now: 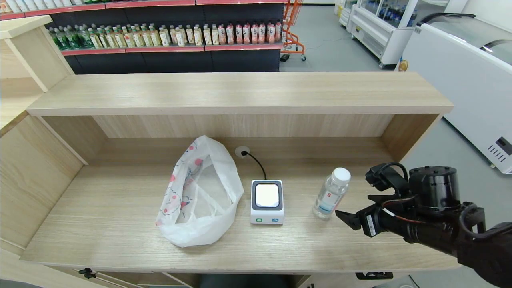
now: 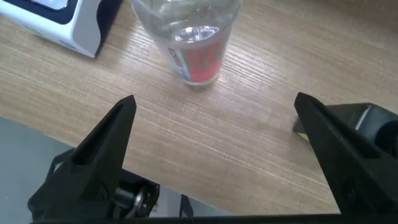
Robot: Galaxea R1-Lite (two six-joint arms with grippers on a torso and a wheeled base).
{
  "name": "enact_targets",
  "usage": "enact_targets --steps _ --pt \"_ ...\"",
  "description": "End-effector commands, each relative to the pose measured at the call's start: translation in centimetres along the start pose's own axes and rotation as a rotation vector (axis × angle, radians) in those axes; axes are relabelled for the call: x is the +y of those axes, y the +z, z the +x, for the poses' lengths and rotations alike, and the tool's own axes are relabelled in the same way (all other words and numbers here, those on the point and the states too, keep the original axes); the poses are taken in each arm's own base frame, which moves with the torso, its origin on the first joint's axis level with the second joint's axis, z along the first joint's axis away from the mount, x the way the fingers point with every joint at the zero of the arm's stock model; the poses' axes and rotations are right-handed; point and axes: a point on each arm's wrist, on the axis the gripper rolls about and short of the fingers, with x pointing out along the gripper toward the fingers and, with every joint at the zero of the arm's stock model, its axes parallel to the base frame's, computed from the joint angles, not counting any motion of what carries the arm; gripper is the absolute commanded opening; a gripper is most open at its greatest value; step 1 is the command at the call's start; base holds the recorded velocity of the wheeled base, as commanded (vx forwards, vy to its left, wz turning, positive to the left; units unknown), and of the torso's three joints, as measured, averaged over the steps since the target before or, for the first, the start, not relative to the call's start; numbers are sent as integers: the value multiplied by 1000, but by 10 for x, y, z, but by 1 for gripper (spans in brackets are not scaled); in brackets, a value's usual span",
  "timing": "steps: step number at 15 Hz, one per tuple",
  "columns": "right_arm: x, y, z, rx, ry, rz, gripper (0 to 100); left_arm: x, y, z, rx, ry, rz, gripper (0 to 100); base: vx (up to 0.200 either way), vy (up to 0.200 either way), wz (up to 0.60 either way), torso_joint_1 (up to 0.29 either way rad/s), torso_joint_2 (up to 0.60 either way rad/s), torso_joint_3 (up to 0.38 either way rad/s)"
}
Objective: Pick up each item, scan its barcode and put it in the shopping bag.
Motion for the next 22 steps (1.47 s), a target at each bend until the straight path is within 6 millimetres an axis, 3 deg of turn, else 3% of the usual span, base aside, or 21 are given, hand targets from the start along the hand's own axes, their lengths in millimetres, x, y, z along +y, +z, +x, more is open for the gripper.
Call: enact_targets --steps 1,18,22 --pt "2 -8 12 28 7 -5 100 0 0 0 0 0 0 100 0 0 0 0 0 0" --pt "25 -14 71 -171 45 -60 100 0 0 0 0 0 0 100 0 0 0 0 0 0" --pt "27 -6 84 -224 70 -56 100 0 0 0 0 0 0 100 0 0 0 0 0 0"
